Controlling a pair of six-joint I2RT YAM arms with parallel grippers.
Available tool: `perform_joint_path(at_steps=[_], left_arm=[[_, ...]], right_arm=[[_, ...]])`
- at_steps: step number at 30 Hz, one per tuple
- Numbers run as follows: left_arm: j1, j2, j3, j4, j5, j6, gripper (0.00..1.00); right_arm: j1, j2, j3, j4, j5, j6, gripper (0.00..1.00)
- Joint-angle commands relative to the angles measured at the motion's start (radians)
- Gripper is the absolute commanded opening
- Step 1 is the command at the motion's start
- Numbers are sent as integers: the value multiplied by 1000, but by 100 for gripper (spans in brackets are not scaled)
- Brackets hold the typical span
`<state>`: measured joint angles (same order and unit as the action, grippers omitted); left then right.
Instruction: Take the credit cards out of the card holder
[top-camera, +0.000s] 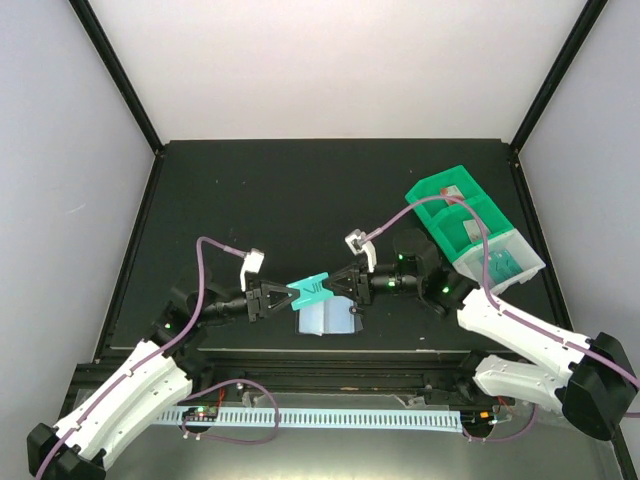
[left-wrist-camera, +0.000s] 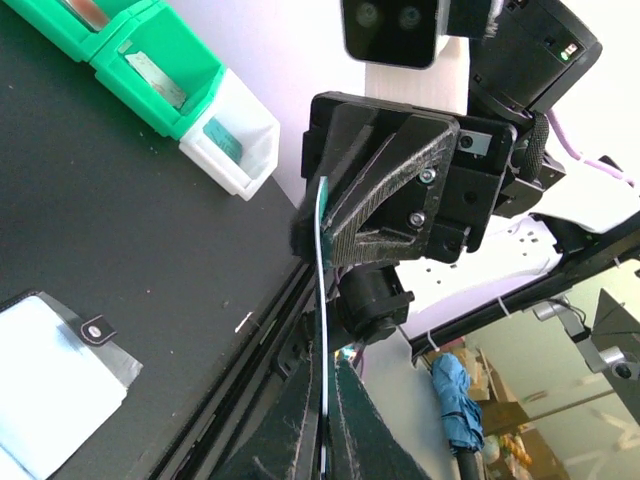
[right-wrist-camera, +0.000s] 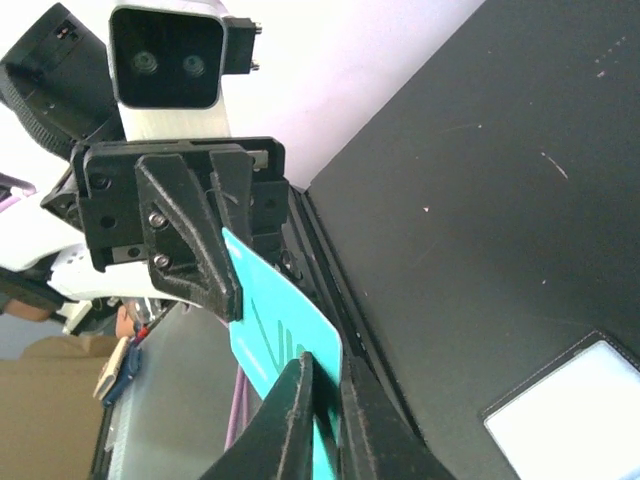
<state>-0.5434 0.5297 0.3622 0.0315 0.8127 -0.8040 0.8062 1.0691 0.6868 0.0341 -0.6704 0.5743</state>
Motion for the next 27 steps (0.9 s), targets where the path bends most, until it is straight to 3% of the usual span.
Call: perform_joint_path(at_steps=[1, 5, 7, 10, 13, 18, 27], left_arm=[[6, -6, 34, 40, 17, -3, 2], [5, 2, 31, 36, 6, 0, 2], [6, 7, 33, 30, -5, 2, 8], [5, 8, 37, 10, -30, 9, 29], [5, 3, 56, -58, -86, 35, 61], [6, -9, 67, -119, -148, 65, 98], [6, 14, 105, -230, -211, 152, 99]], right_arm=[[-6, -12, -21, 49, -47, 13, 4], [-6, -21, -27, 56, -36, 8, 1], [-7, -23, -31, 55, -20, 6, 1], [-9, -24, -33, 53, -14, 9, 1], [-13, -31, -33, 43, 4, 6, 1], [-51, -65, -66, 39, 29, 40, 1], [-260, -149, -101, -89, 44, 49, 1]])
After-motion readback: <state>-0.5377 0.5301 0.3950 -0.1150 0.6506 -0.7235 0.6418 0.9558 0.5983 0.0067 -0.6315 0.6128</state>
